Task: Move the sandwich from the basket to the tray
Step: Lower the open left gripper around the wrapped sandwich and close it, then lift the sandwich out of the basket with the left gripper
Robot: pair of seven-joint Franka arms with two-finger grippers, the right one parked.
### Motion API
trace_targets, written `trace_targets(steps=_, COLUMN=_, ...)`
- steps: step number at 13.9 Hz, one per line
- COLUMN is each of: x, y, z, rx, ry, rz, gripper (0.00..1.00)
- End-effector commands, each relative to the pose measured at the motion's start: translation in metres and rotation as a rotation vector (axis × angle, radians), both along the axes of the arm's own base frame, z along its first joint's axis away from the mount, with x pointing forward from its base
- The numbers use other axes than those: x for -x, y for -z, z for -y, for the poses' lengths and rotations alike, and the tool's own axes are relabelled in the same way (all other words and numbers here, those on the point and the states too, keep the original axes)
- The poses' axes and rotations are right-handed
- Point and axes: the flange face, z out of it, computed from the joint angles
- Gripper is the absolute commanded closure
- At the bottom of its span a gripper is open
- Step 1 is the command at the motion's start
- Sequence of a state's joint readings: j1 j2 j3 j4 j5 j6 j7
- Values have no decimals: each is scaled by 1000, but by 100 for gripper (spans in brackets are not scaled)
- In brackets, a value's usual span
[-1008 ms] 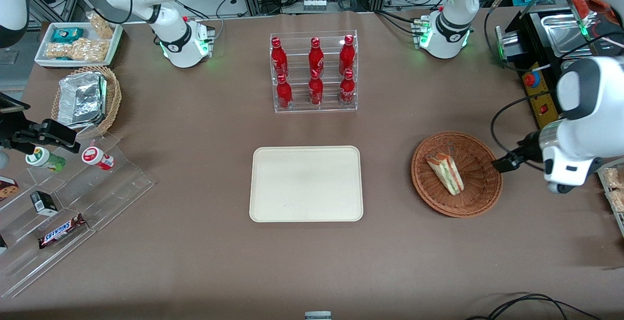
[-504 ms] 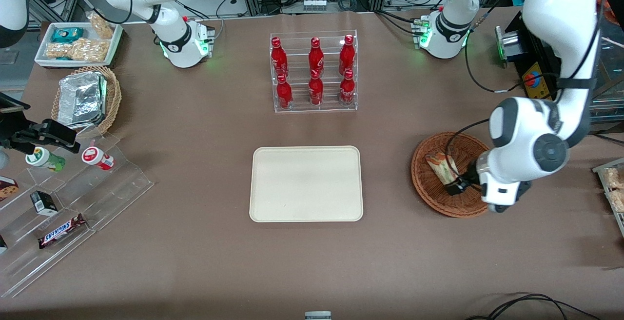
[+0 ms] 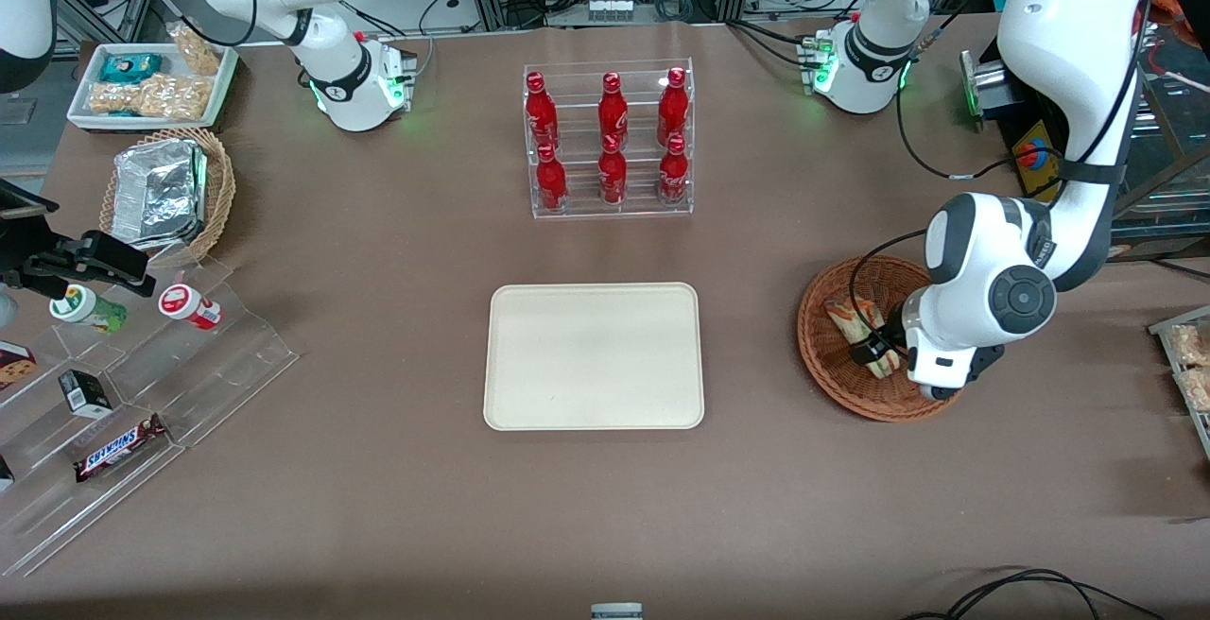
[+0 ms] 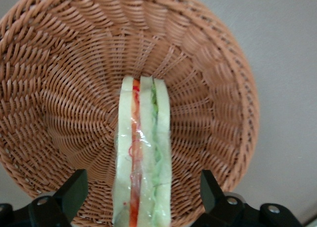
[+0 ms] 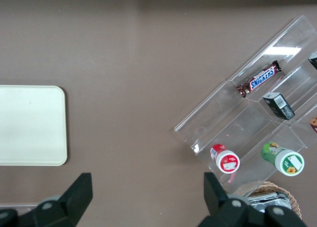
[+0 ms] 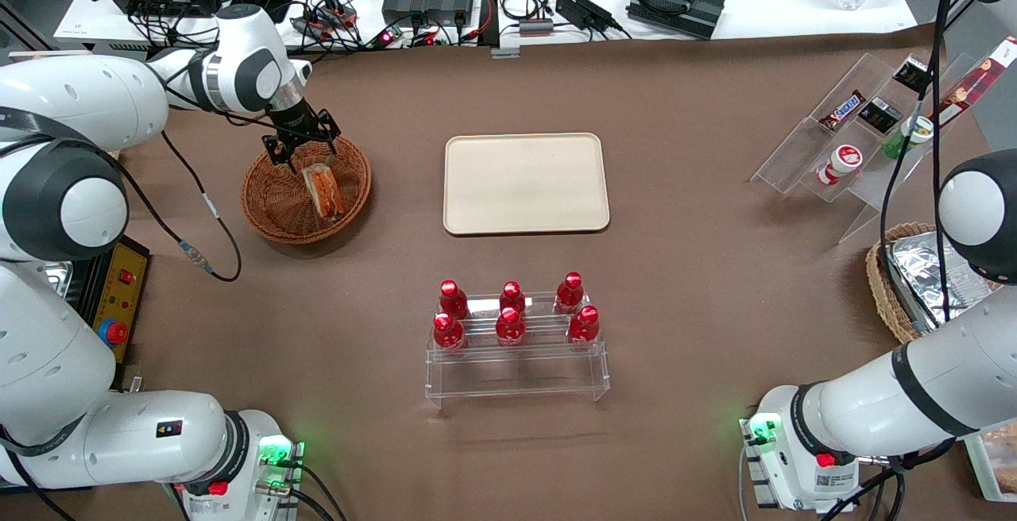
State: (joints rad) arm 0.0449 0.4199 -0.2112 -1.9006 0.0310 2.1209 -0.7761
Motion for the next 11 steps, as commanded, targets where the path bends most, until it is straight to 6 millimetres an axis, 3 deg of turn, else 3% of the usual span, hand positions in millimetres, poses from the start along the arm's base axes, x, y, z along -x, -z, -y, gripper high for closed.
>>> trace_targets(steps=1, x=8, y=15, z=1, rx=-19, ry=5, rz=-16, gripper=0)
trace_targets(steps=5, x=13, y=40, z=10, rx=-73, ry=82, rz=-45, gripper=0)
trace_targets(steps=6, x=14, y=40, z=10, rx=-73, ry=85, rz=-48, gripper=22)
trace_targets(steps=7, x=14, y=39, z=9, rx=-74, ry=86, rz=-51, gripper=51)
trace_targets(steps=9, x=14, y=36, z=8, rx=-74, ry=89, rz=-51, gripper=86)
trace_targets(steps=11, x=10, y=31, z=7, rx=-74, ry=89, rz=-48, gripper=90)
